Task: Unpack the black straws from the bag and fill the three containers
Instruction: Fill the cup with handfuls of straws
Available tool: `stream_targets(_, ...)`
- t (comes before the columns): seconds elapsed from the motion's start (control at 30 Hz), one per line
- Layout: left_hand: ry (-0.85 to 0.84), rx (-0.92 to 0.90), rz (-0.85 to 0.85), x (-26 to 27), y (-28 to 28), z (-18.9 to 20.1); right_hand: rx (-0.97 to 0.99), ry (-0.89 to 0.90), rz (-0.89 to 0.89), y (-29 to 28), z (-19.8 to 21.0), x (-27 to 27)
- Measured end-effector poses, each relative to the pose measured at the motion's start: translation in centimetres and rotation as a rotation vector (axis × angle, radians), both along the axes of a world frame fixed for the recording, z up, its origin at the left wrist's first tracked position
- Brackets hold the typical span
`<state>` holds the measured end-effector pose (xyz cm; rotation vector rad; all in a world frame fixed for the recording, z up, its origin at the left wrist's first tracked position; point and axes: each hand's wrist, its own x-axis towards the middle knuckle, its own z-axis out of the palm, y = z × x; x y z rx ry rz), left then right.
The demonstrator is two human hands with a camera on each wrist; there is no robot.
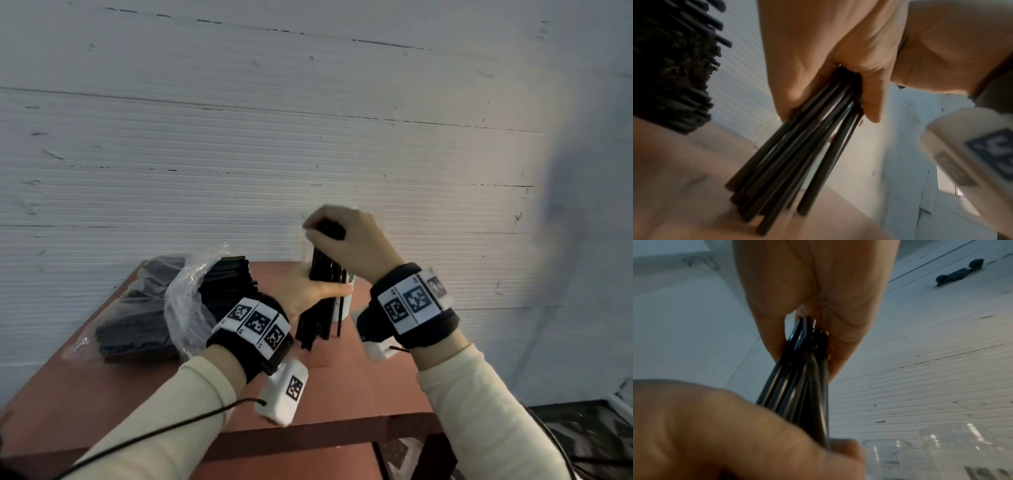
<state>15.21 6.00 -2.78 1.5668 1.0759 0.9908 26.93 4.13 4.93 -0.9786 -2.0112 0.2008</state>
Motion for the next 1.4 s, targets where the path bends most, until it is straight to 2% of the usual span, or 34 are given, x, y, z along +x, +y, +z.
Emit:
stream_targets(0.1, -0.02, -0.085, -0.024, -0.1, 0.1, -1.7, -0.037, -0.055, -0.013, 0.4, -1.9, 0.2)
stream_targets(0.3, -0.017, -0.035, 0.005, 0.5, 0.2, -1.5, -0.032, 0.08, 0.037, 0.6, -2.4, 0.1)
stream_targets(0.4, 0.043, -0.053, -0.038, 0.2, 0.7, -2.1, -0.053, 0.095, 0.019, 0.8, -2.8, 0.3)
stream_targets(0.5, 0.102, -0.108, -0.198, 0.0, 0.3, -2.6, -0.032, 0.153, 0.028, 0.6, -3.4, 0.3)
stream_targets(0.63, 0.206, -0.075, -0.157, 0.0, -0.3, -1.7, 0.007, 0.236, 0.027, 0.2, -3.8, 0.5)
stream_targets(0.73, 0.246, -0.022, -0.173, -0.5, -0.8, -1.0, -0.097, 0.357, 0.081, -0.6, -3.4, 1.3)
stream_targets(0.77, 0.24, -0.001, -0.199, -0.8, -0.9, -0.8, -0.153, 0.339, 0.083, -0.8, -3.3, 1.7)
stream_targets(0.83, 0.229, 0.039, -0.282, -1.1, -1.5, 0.0, -0.267, 0.174, 0.089, -0.9, -3.2, 2.4)
stream_targets(0.9, 0.238, 0.064, -0.34, -1.3, -2.0, 0.5, -0.393, 0.027, 0.183, -0.8, -3.4, 2.7)
stream_targets(1.0, 0.175, 0.069, -0.382, -0.9, -2.2, 0.5, -0.394, 0.009, 0.235, -0.9, -3.9, 2.4)
stream_targets(1.07, 0.102, 0.053, -0.342, -0.3, -1.8, 0.4, -0.328, 0.086, 0.191, -0.6, -3.7, 2.5)
stream_targets(1.13, 0.104, 0.101, -0.242, 0.4, -1.2, 0.7, -0.294, 0.188, 0.159, 0.0, -3.0, 2.9)
stream_targets(1.27, 0.054, 0.159, 0.06, 1.6, 0.4, 1.7, -0.177, 0.383, 0.087, 1.3, -0.8, 4.0)
stream_targets(1.4, 0.148, 0.211, 0.206, 2.5, 3.3, 1.0, -0.095, 0.589, -0.051, 3.4, 0.8, 5.1)
